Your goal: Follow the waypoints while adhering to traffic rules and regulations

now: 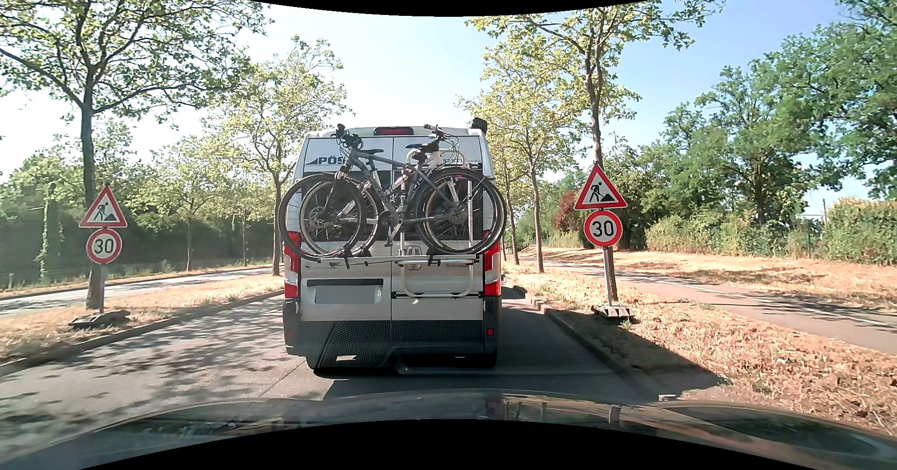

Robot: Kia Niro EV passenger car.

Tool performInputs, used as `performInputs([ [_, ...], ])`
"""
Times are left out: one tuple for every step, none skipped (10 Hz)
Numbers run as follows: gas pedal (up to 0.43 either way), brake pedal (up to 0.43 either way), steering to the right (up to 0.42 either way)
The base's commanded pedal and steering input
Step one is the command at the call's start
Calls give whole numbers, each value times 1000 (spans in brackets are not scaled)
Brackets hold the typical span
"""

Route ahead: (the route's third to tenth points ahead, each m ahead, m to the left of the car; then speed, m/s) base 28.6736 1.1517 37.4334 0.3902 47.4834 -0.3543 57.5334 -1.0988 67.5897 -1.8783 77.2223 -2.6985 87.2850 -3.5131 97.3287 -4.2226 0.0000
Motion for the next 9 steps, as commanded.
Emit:
performInputs([
  [0, 220, -16],
  [0, 213, -16],
  [0, 220, -16],
  [0, 220, -16],
  [0, 220, -16],
  [0, 213, -16],
  [0, 220, -16],
  [0, 220, -16],
  [0, 213, -16],
])
